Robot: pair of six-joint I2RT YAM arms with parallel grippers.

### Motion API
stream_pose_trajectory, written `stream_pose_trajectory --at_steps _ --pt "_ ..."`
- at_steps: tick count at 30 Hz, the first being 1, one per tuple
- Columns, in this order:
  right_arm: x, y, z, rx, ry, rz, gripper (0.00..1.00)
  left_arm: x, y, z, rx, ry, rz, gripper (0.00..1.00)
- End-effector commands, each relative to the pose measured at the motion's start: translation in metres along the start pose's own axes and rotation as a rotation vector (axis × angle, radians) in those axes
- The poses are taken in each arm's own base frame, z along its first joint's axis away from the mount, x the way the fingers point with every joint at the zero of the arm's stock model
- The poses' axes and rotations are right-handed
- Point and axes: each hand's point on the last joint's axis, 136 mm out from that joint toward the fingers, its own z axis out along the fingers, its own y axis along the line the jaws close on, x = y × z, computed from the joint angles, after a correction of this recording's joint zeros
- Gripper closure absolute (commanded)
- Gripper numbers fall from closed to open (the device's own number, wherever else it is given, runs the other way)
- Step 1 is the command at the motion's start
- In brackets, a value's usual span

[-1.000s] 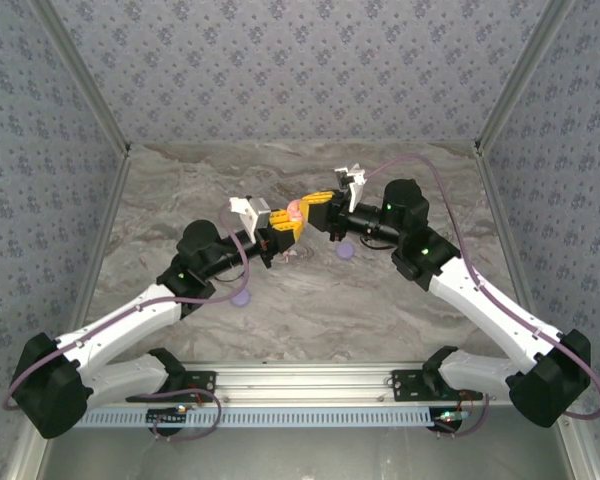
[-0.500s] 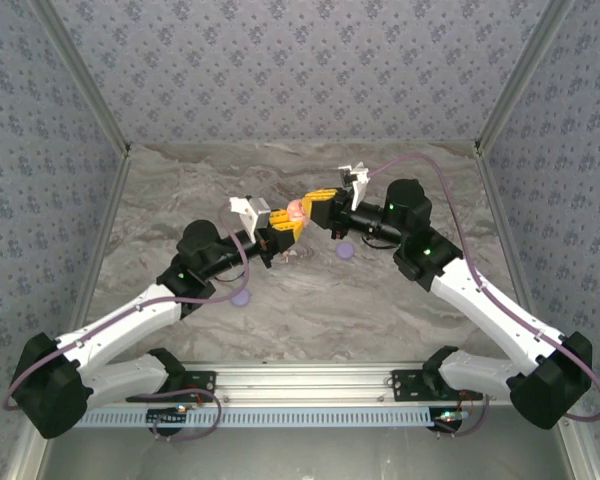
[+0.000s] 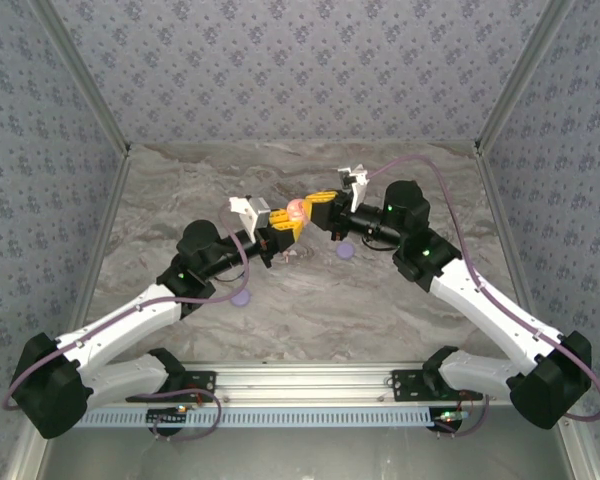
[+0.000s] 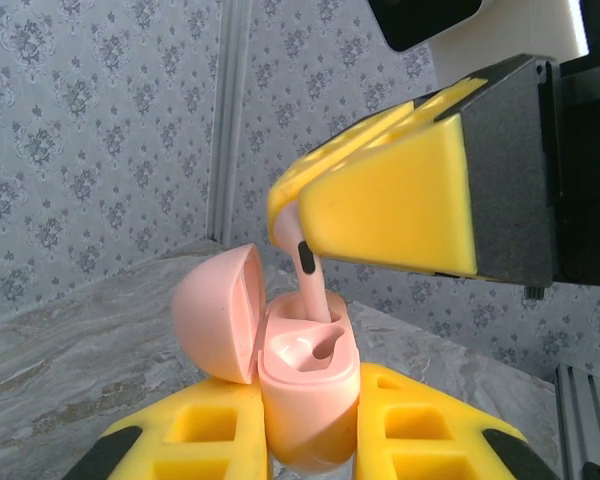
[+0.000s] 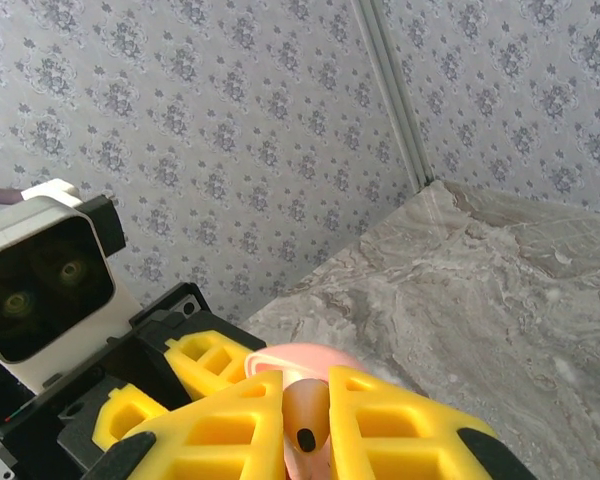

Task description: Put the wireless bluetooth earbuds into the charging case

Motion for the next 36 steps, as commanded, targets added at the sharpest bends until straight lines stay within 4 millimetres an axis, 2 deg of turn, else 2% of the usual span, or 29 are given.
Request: stream_pose_trajectory --at_steps 1,23,27,33,36 --pt "0.001 0.001 -0.003 0.002 0.004 0.003 0.84 -0.022 -0.007 -0.004 0.008 -0.072 0.032 1.0" --pt "0.012 -0.001 -0.004 -0.03 0.035 0.083 0.83 -0.027 -0.007 -0.008 0.001 -0.094 0.043 1.0" --pt "0.011 -0.002 -0.001 -0.038 0.047 0.09 0.72 -0.026 -0.007 -0.007 0.004 -0.09 0.043 1.0" --pt "-0.011 0.002 -0.008 -0.039 0.02 0.042 0.51 -0.023 -0.006 -0.008 -0.004 -0.084 0.043 1.0" --pt "-0.016 0.001 -0.014 -0.025 0.017 0.025 0.46 -0.023 -0.006 -0.009 -0.007 -0.085 0.044 1.0"
